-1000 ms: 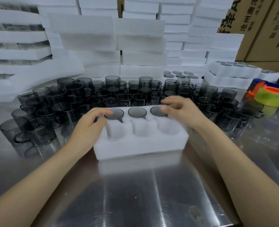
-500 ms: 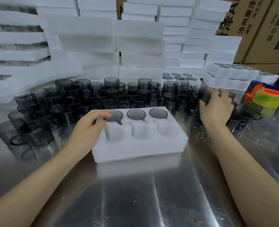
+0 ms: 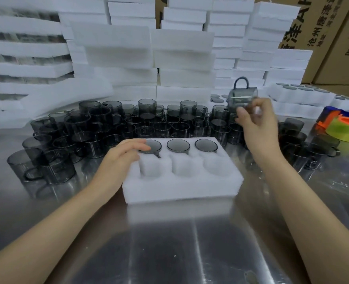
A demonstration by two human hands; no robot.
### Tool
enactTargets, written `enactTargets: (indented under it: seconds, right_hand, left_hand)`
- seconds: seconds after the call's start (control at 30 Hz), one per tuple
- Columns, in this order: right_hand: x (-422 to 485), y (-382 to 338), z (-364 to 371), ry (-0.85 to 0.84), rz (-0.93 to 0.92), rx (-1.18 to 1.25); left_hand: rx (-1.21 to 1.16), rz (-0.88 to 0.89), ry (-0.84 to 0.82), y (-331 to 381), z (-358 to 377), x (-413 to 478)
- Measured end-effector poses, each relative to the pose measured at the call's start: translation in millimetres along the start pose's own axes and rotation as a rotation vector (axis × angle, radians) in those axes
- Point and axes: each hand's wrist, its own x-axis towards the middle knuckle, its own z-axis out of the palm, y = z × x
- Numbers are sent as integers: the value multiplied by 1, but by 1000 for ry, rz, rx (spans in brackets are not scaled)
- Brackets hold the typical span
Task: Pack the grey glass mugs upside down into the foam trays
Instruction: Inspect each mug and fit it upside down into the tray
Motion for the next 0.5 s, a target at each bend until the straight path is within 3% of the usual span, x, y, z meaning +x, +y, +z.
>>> enactTargets:
  seconds: [0.07,0.2,0.33,0.5]
  right_hand:
    - [-17,-19,17,-217,80,322]
    - [-52,-38,47,-460,-77,280]
    - [-73,-42,58,-479,-186,276]
    - [-78,-44,59,-418,-326,11]
  left_hand:
    - [-109,-64,-72,1,0,-2]
    - [-108,-35,-45,2,9,-5]
    - [7,76,32,0,8,-5]
    - [200,198,-60,2,2,-6]
